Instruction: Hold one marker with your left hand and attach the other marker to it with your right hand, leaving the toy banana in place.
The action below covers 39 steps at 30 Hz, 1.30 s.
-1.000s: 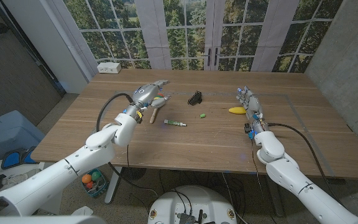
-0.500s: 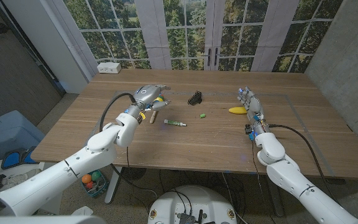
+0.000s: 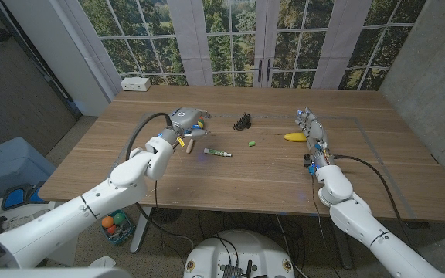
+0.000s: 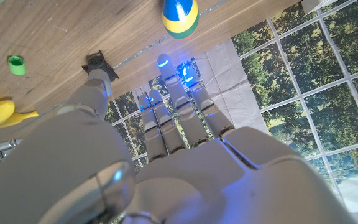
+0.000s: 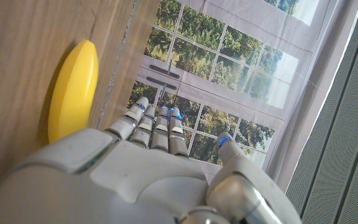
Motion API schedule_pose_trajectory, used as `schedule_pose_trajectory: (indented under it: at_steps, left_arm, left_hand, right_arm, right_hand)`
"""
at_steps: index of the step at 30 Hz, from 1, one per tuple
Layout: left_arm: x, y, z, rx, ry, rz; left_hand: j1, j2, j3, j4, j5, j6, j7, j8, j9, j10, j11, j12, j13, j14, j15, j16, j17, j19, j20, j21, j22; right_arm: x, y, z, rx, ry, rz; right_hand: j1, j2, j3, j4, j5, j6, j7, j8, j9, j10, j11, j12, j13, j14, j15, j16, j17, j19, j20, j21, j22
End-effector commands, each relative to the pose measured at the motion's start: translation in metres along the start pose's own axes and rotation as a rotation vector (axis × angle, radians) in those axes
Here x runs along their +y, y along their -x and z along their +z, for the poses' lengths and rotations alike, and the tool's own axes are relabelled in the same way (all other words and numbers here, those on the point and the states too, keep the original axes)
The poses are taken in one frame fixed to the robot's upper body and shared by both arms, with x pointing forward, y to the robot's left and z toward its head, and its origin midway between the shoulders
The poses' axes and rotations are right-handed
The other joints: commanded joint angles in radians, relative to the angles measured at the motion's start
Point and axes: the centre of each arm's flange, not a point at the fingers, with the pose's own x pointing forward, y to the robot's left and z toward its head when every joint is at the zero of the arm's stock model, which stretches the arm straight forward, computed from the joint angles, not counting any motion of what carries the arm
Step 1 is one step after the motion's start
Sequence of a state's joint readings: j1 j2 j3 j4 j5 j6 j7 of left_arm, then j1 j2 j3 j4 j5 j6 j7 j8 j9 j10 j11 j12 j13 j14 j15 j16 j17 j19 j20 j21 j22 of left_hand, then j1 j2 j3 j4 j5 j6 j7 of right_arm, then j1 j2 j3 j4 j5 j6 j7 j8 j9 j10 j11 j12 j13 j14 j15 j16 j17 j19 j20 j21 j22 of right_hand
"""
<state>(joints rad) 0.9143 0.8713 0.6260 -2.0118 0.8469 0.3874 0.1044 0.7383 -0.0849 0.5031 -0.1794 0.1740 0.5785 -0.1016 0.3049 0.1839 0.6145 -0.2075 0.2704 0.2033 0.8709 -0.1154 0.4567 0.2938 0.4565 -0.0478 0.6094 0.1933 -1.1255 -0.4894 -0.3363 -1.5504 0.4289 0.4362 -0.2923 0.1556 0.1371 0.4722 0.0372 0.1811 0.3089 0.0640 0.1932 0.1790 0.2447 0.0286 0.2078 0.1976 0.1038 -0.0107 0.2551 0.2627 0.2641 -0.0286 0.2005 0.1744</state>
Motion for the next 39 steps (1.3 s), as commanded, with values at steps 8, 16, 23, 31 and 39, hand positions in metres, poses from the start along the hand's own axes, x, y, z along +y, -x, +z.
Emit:
schedule_pose_trajectory:
  at_steps: [8,16,23,31,39]
  left_arm:
    - [-0.001,-0.003,0.014,-0.01,-0.126,-0.071]
    - [-0.003,-0.003,0.024,-0.018,-0.17,-0.11]
    - [-0.006,-0.002,0.031,-0.028,-0.177,-0.143]
    - [-0.01,-0.004,0.038,-0.078,-0.192,-0.191]
    - [-0.016,-0.002,0.042,-0.085,-0.192,-0.204]
  left_hand:
    - [0.025,-0.022,-0.036,0.013,0.008,0.08,-0.014,0.014,0.004,0.098,0.0,0.027,0.021,-0.091,-0.117,-0.049,-0.004,-0.021,-0.017,-0.005,0.006]
    - [0.04,-0.046,-0.052,0.007,0.013,0.076,-0.027,0.007,0.004,0.087,-0.001,0.018,0.024,-0.112,-0.118,-0.059,-0.003,-0.032,-0.018,-0.009,0.005]
    - [0.046,-0.045,-0.057,0.013,0.019,0.084,-0.034,0.005,0.005,0.092,-0.002,0.017,0.027,-0.127,-0.118,-0.069,-0.004,-0.049,-0.013,-0.016,0.005]
    - [0.04,-0.045,-0.065,0.022,0.024,0.093,-0.022,0.004,0.005,0.091,-0.002,0.013,0.029,-0.127,-0.118,-0.074,-0.005,-0.036,-0.014,-0.012,0.005]
    - [0.046,-0.034,-0.071,0.025,0.03,0.105,-0.017,0.002,0.005,0.106,-0.002,0.015,0.033,-0.102,-0.119,-0.065,0.001,-0.014,-0.024,-0.004,0.004]
  right_arm:
    - [-0.006,0.013,-0.003,-0.011,-0.013,-0.035]
    - [-0.01,0.018,-0.004,-0.015,-0.018,-0.043]
    - [-0.014,0.023,-0.005,-0.017,-0.018,-0.046]
    - [-0.018,0.028,-0.005,-0.015,-0.019,-0.05]
    - [-0.021,0.03,-0.007,-0.014,-0.019,-0.05]
  right_hand:
    - [-0.003,0.02,-0.002,-0.004,-0.003,0.011,0.001,0.002,0.003,0.007,0.002,-0.002,0.005,0.009,-0.001,0.009,0.004,0.012,0.001,0.007,0.003]
    - [-0.006,0.019,-0.004,-0.004,-0.003,0.013,0.0,0.002,0.003,0.01,0.001,-0.001,0.005,0.011,-0.001,0.01,0.005,0.013,0.003,0.007,0.003]
    - [-0.008,0.019,-0.006,-0.003,-0.003,0.013,0.0,0.002,0.003,0.011,0.002,-0.001,0.006,0.012,-0.002,0.01,0.006,0.014,0.003,0.007,0.003]
    - [-0.009,0.019,-0.007,-0.004,-0.003,0.015,-0.001,0.002,0.003,0.013,0.003,0.0,0.006,0.013,0.001,0.011,0.006,0.015,0.002,0.008,0.003]
    - [-0.01,0.019,-0.008,-0.004,-0.002,0.016,-0.001,0.002,0.003,0.012,0.002,-0.001,0.006,0.014,-0.001,0.011,0.007,0.015,0.002,0.007,0.003]
